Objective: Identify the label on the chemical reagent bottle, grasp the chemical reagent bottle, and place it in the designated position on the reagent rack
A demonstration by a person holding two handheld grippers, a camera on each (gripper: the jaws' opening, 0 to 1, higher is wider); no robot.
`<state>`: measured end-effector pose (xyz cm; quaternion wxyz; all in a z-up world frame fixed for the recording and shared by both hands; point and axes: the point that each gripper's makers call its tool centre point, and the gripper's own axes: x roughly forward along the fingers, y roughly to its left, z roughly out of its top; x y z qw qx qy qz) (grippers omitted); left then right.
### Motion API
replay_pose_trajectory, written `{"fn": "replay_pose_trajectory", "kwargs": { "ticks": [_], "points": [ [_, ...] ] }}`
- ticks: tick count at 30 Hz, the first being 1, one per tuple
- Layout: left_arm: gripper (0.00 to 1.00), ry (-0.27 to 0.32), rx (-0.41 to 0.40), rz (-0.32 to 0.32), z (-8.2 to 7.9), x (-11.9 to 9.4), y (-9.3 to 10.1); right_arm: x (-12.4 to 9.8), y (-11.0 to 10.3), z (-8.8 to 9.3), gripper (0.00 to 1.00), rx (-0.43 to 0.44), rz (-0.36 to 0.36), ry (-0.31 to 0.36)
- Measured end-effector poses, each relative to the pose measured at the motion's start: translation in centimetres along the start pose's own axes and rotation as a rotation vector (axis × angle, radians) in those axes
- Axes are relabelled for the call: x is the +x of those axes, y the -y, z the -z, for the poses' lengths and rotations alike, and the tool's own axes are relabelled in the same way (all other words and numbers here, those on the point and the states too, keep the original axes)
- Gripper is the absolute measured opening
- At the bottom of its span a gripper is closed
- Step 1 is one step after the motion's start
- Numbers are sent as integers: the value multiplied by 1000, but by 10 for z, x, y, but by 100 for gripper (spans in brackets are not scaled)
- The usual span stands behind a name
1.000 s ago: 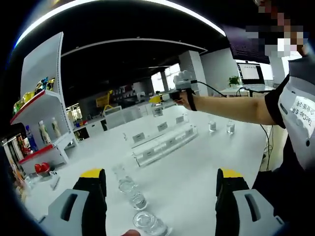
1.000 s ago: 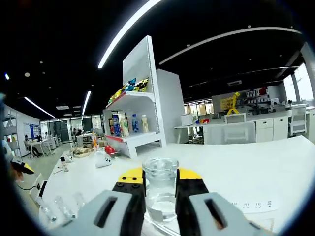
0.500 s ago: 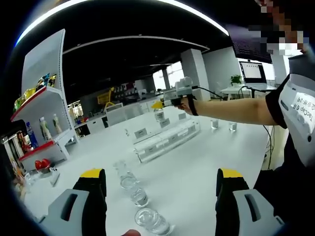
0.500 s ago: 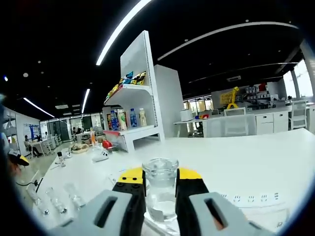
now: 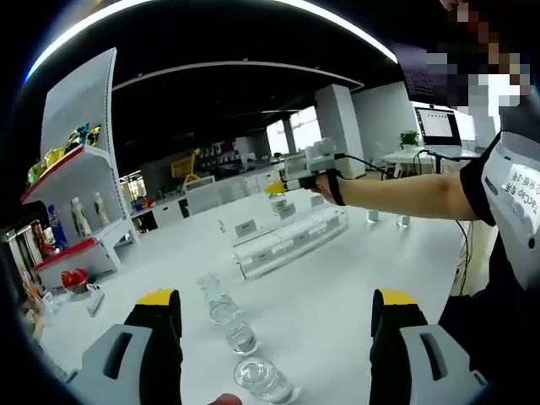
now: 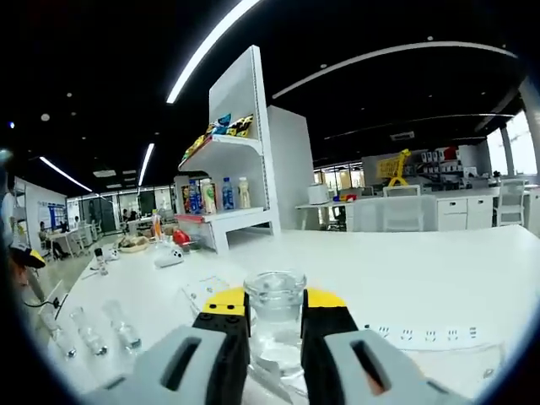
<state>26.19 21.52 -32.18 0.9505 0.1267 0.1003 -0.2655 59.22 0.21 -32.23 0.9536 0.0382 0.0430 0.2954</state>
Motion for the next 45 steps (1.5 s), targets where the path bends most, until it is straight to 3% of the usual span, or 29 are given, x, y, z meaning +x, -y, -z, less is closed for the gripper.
{"fn": "replay_pose_trajectory", "kwargs": {
  "ticks": [11,38,45],
  "points": [
    [93,-1,-1,-2,0,-1,0,-3,11,13,19,9,60,-13],
    [93,1,-24,-16,4,-2,-3,1,4,23,20,28,30,-36],
    [93,3,-34,-15,6,0,-3,1,-1,23,22,-40,2,-41]
  ]
}}
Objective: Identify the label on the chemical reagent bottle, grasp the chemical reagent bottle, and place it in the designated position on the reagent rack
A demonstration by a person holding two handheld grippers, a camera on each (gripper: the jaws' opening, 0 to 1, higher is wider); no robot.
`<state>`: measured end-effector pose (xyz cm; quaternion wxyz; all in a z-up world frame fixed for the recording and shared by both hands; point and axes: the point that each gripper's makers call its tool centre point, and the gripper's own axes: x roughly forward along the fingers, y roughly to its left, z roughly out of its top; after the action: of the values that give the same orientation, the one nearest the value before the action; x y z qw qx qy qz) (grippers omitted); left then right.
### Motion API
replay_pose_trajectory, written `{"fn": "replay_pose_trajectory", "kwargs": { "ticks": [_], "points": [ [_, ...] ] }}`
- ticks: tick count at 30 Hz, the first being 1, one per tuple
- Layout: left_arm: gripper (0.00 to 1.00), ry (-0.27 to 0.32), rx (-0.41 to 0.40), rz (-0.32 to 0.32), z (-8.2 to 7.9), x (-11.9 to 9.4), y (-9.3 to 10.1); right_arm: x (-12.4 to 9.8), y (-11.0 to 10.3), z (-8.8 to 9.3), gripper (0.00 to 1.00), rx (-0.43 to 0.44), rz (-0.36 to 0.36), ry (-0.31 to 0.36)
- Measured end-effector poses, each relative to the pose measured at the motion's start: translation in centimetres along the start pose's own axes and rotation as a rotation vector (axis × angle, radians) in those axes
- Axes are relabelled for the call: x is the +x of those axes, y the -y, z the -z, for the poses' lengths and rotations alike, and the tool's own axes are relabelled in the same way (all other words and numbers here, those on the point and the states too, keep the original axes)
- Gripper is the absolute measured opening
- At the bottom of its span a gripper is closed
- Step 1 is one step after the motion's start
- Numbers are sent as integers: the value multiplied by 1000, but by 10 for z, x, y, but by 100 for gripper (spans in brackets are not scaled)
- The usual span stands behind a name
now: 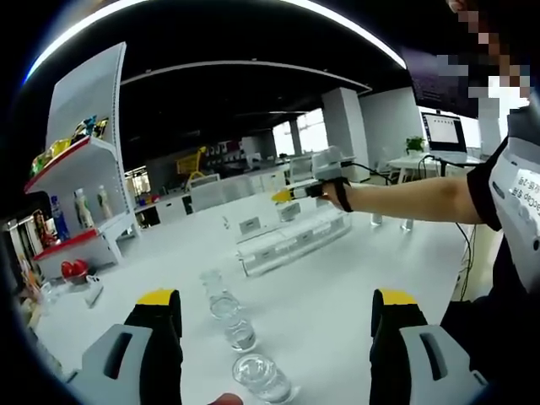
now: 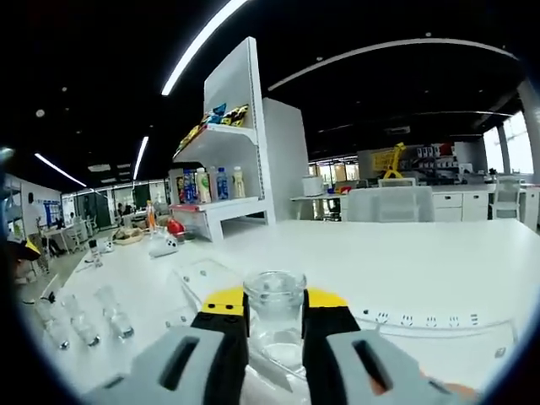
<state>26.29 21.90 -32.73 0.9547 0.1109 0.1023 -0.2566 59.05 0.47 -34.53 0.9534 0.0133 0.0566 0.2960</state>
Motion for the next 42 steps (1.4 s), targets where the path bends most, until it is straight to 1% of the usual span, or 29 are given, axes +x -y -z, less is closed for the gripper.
{"fn": "replay_pose_trajectory", "kwargs": {
  "ticks": [7,8,11,13,17,19,20,22,23,26,29,31,32,35,38,39,40,42],
  "points": [
    [93,12,-4,-9,-3,-2,-3,-2,-2,2,23,-31,-13,-18],
    [93,14,-6,-15,-4,-3,-4,-1,-2,3,24,-28,-13,-32],
    [93,11,-7,-17,-2,-4,-5,0,-1,4,26,-45,-4,-39],
    [93,4,-6,-20,0,-5,-6,0,-1,6,29,-65,-1,-44],
    [93,3,-9,-29,1,-8,-8,0,-4,3,39,-68,-9,-36],
    [93,6,-8,-32,0,-9,-9,-1,-3,3,42,-96,10,-49],
    [93,7,-7,-33,-1,-9,-9,-2,-1,5,45,-109,22,-68],
    [93,9,-6,-33,-2,-9,-9,-5,-4,2,51,-114,19,-59],
    [93,9,-5,-32,-2,-9,-9,-6,-4,1,56,-112,16,-58],
    [93,9,-2,-29,-3,-8,-7,-14,-4,-2,66,-107,24,-57],
    [93,14,-2,-25,-5,-8,-6,-23,-1,-6,71,-96,28,-50],
    [93,16,0,-21,-6,-8,-4,-31,-2,-6,75,-91,42,-55],
    [93,16,1,-20,-6,-8,-3,-31,3,-7,78,-83,50,-54],
    [93,17,0,-14,-6,-8,-1,-40,9,-12,87,-36,71,-50],
    [93,14,0,-15,-6,-9,0,-53,10,-19,90,-13,93,-51],
    [93,14,0,-16,-6,-10,1,-57,10,-20,91,-18,102,-51],
    [93,14,-1,-17,-6,-10,1,-65,10,-23,92,-40,118,-57],
    [93,14,-2,-20,-6,-11,0,-76,6,-29,95,-46,116,-52]
  ]
}}
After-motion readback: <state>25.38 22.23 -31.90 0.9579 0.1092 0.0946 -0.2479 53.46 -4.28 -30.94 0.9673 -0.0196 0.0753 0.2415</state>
